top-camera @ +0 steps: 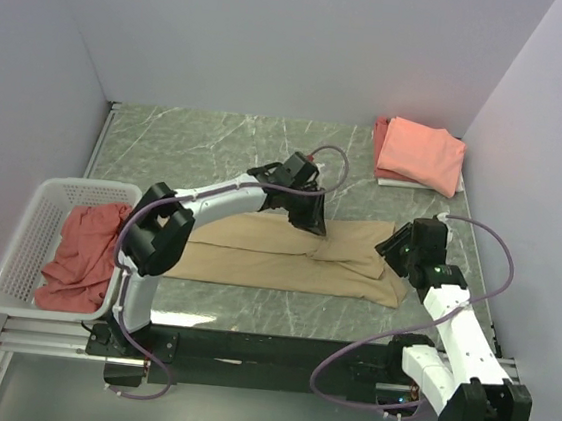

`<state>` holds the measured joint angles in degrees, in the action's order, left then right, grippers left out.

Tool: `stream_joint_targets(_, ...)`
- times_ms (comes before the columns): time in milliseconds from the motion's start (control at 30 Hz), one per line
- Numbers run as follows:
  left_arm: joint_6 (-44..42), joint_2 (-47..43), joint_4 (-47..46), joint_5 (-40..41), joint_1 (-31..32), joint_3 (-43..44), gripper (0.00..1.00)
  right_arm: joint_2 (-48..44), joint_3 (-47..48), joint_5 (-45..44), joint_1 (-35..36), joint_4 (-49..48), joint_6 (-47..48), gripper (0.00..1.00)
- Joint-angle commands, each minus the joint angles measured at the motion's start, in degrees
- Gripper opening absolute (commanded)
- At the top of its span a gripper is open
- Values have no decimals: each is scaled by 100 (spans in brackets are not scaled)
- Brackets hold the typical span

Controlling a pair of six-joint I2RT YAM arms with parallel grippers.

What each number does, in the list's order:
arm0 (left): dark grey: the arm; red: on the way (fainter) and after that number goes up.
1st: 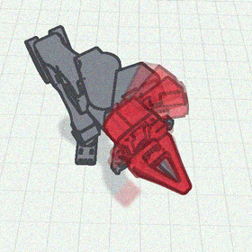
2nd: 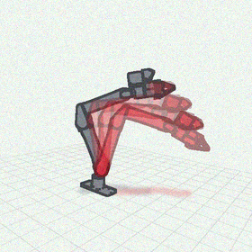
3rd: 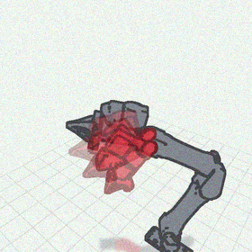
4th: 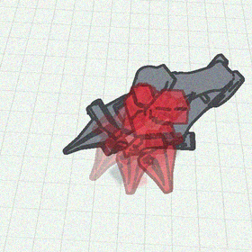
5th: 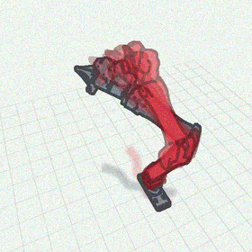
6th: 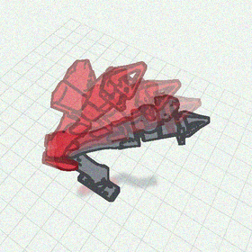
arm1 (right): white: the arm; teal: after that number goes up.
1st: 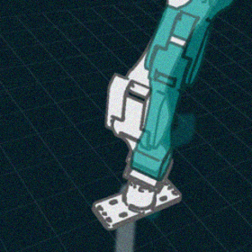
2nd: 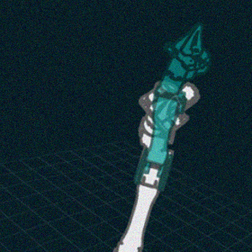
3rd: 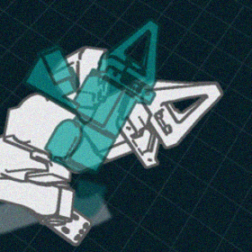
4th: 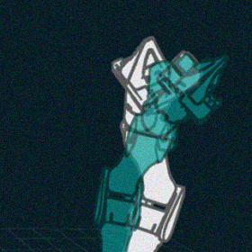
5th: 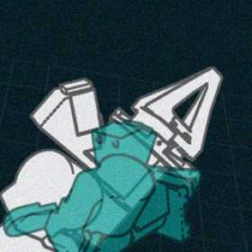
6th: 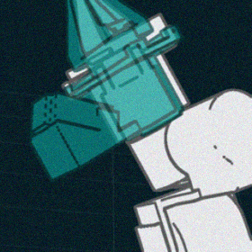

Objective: Fold and stack the t-shirts
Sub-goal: Fold the tshirt

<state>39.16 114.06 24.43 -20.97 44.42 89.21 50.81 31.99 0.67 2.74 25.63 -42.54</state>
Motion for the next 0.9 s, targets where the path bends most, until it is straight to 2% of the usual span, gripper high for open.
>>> stream_joint_targets(0, 198, 10, -271, 137, 277, 26, 25, 105, -175, 320, 25, -470, -254, 49)
stream_joint_targets(200, 294, 476, -342, 338, 391, 158, 19, 658, -623, 426, 33, -963, -561, 48)
stream_joint_targets(333, 417, 687, -403, 655, 409, -228, 15, 799, -895, 338, 33, -1077, -711, 49)
stream_joint_targets(433, 531, 705, -395, 944, 409, -518, 12, 931, -975, 268, 33, -1008, -843, 49)
stream_joint_targets(633, 550, 468, -465, 1025, 400, -844, 12, 1116, -887, 197, 33, -779, -878, 49)
stream_joint_targets(767, 304, 73, -431, 902, 400, -660, 21, 774, -642, 4, 33, -358, -791, 50)
stream_joint_targets(800, 242, -15, -395, 902, 392, -511, 28, 555, -467, -57, 33, -226, -764, 50)
stream_joint_targets(867, 127, -348, -333, 876, 357, -405, 34, 326, -264, -303, 68, 178, -624, 51)
